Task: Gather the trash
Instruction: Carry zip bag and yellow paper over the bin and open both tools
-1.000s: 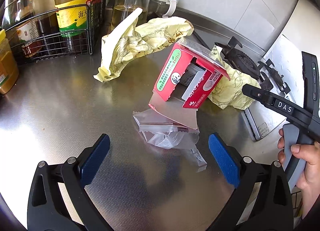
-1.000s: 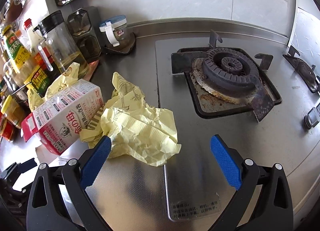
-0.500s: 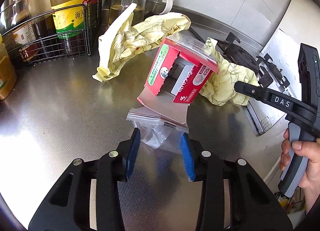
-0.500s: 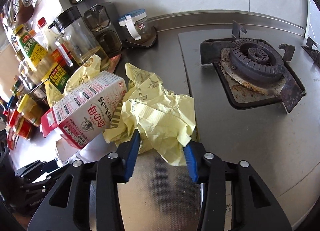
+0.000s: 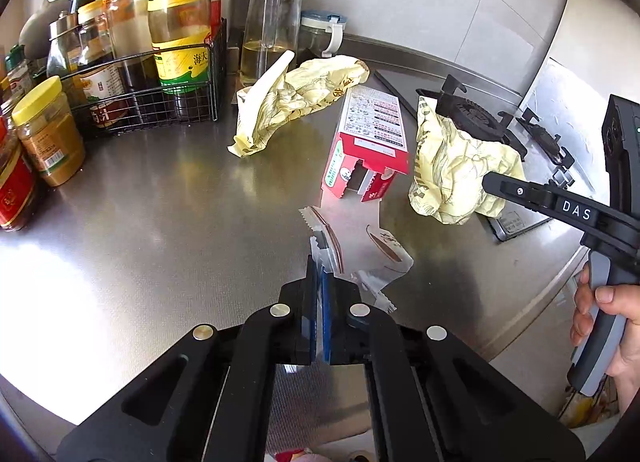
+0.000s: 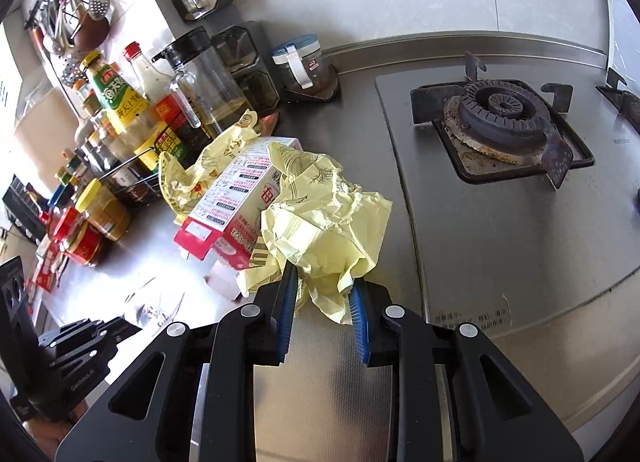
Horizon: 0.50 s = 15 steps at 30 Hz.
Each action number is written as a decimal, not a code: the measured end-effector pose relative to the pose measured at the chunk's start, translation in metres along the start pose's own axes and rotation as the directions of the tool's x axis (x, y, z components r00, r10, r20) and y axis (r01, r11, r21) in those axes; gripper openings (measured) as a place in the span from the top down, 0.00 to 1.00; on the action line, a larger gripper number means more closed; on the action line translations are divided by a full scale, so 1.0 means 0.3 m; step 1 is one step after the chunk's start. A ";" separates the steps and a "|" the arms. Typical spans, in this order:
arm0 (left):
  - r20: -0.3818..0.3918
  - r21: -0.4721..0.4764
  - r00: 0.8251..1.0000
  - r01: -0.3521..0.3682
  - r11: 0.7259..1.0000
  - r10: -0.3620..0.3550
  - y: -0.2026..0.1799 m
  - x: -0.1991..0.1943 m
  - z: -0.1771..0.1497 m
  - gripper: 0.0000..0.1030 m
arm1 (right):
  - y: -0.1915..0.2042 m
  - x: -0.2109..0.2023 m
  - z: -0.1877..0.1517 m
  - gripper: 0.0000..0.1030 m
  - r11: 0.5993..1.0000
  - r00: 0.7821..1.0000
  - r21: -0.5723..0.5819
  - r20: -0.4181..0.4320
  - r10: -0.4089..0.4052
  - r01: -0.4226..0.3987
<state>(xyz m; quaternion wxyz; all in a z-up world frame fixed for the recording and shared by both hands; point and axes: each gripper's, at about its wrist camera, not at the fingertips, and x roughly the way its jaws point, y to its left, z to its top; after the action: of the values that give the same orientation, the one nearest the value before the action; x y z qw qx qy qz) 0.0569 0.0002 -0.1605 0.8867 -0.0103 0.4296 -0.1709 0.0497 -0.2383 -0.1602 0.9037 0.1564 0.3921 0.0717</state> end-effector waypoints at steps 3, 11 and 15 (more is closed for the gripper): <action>0.017 -0.005 1.000 -0.002 1.000 0.002 -0.018 -0.065 -0.037 1.00 | 0.001 -0.048 -0.052 0.75 1.000 1.000 0.001 -0.004 0.016 -0.016; 0.037 -0.024 0.999 0.005 1.000 -0.004 -0.082 -0.227 -0.194 1.00 | 0.034 -0.207 -0.201 0.75 0.998 0.998 -0.033 -0.020 0.056 -0.056; 0.038 -0.030 0.999 0.010 0.999 -0.008 -0.118 -0.300 -0.294 1.00 | 0.058 -0.293 -0.290 0.75 0.995 0.996 -0.058 -0.035 0.083 -0.085</action>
<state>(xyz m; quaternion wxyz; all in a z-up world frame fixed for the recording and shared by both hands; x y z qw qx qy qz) -0.0726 0.0062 -0.1420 0.8937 -0.0290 0.4150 -0.1681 -0.0739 -0.2244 -0.1499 0.8978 0.1444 0.3973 0.1237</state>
